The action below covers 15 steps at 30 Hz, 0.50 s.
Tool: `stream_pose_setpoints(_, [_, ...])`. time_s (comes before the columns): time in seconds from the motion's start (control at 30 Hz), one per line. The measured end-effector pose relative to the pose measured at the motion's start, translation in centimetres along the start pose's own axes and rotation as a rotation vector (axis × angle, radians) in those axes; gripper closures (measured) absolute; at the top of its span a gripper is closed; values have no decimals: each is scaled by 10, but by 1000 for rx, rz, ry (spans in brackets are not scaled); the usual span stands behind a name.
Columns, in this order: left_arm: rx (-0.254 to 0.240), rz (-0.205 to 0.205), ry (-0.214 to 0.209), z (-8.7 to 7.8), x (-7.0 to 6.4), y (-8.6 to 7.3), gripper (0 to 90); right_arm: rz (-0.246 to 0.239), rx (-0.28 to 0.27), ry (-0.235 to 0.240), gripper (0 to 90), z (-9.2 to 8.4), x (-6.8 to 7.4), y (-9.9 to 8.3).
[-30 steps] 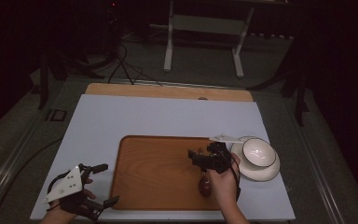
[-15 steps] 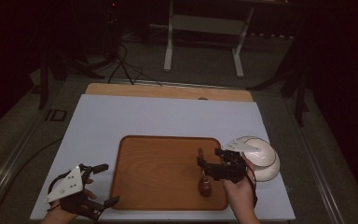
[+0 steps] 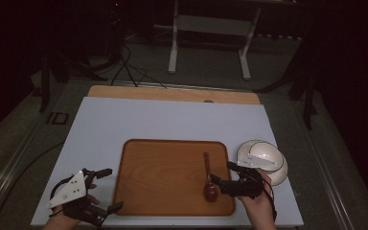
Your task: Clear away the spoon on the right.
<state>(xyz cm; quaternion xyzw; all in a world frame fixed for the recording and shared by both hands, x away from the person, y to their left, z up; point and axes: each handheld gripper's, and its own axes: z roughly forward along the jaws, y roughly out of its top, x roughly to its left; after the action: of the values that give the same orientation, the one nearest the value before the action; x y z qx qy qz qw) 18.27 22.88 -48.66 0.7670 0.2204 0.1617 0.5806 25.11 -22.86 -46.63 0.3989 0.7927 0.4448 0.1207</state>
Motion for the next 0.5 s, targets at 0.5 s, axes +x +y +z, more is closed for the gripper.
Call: stream_pose_setpoints(0.5, [5, 3, -5, 1, 0, 0, 11, -68, 0, 46, 188, 1, -1, -19])
